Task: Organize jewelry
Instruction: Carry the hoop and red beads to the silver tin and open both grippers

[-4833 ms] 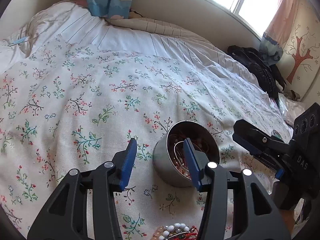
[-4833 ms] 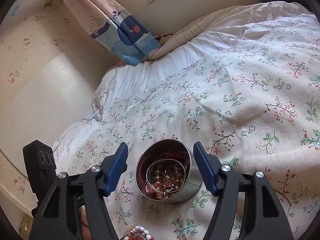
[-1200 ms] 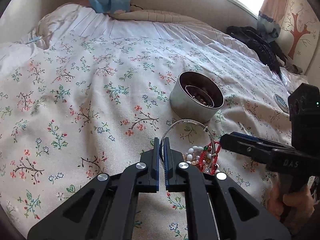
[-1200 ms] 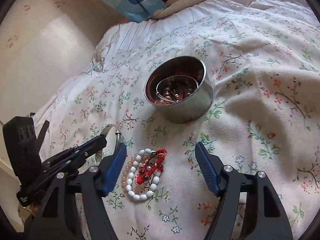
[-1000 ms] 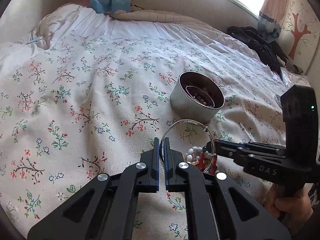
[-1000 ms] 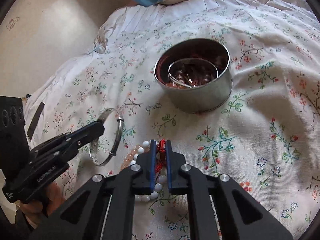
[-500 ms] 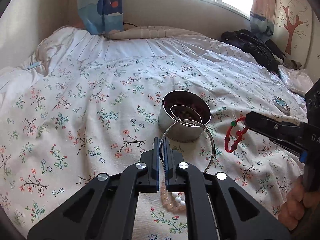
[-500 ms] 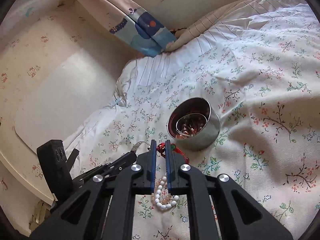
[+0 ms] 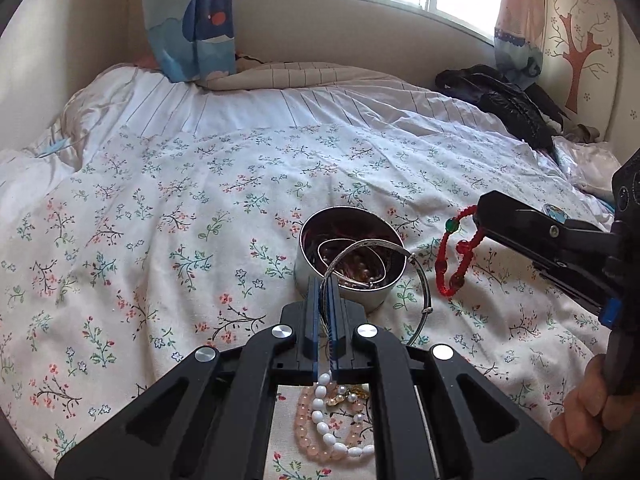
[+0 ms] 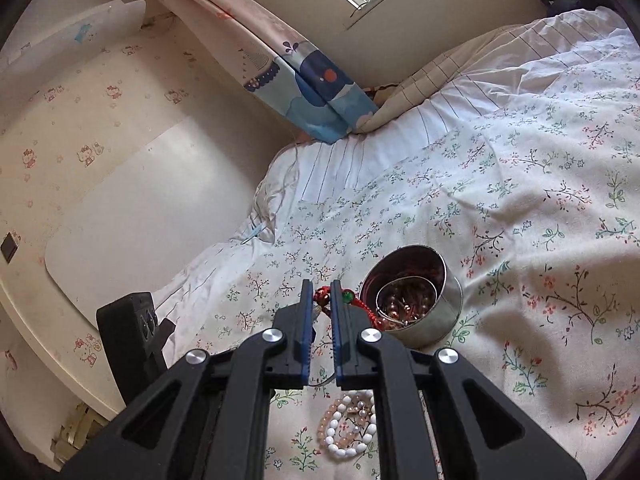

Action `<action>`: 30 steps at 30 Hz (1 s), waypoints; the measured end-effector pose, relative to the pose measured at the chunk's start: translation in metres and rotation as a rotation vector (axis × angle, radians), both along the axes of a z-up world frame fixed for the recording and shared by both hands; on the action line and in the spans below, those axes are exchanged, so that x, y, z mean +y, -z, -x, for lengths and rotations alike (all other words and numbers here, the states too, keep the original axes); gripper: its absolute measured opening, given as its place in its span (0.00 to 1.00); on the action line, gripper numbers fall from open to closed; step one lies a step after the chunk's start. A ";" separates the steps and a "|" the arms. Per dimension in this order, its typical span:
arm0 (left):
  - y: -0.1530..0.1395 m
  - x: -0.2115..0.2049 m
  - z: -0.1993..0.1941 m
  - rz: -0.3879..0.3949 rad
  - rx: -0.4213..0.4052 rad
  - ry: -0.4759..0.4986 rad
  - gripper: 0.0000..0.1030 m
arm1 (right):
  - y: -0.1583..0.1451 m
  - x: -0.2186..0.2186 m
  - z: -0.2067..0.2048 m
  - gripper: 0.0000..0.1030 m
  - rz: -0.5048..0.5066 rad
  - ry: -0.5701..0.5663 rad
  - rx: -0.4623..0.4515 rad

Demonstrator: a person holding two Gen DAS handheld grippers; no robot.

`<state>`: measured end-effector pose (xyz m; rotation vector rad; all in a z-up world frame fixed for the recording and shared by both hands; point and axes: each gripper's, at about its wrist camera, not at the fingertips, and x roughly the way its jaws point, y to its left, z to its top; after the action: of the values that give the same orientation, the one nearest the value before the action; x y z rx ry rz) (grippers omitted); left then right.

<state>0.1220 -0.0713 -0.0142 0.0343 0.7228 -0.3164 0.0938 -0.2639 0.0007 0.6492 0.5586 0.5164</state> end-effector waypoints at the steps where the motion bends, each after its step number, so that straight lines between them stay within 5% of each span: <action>1: 0.000 -0.001 -0.002 0.005 0.001 -0.002 0.04 | 0.000 -0.001 -0.003 0.09 -0.004 0.002 -0.002; 30: 0.022 -0.026 -0.068 0.027 0.058 -0.020 0.04 | 0.030 0.004 -0.075 0.09 0.065 0.023 0.083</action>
<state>0.1898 -0.0976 -0.0365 -0.0080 0.7757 -0.3092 0.1684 -0.2600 -0.0298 0.6164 0.6426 0.4492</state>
